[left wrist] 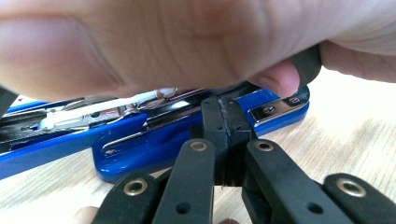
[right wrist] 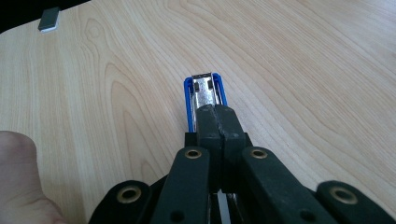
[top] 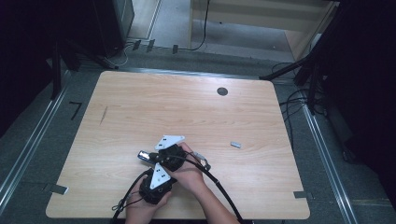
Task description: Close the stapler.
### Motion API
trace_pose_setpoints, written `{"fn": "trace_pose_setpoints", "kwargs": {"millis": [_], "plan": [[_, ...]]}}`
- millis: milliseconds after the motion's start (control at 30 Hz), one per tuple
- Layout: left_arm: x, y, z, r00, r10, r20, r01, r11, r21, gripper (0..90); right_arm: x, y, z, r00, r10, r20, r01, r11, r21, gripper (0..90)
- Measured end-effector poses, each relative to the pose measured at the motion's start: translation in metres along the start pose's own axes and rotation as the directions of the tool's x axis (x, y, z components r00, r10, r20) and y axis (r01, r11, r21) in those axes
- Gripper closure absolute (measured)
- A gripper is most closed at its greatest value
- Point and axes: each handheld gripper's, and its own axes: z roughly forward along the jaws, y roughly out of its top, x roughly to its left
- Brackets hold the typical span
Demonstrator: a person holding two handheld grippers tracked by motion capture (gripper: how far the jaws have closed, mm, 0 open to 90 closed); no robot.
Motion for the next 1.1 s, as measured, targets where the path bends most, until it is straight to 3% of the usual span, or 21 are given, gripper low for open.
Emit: {"fn": "trace_pose_setpoints", "kwargs": {"millis": [533,1100], "plan": [[0.0,0.0,0.0,1.0,-0.003,0.004,0.003,1.0,0.0,90.0,-0.005,0.002,-0.011,0.9998,0.014,0.014,-0.013,0.998,-0.064,90.0],[0.001,0.0,0.0,1.0,-0.003,0.002,0.003,1.0,0.001,90.0,-0.025,0.0,-0.04,0.9926,0.072,0.098,-0.058,0.99,-0.131,85.7]]}}
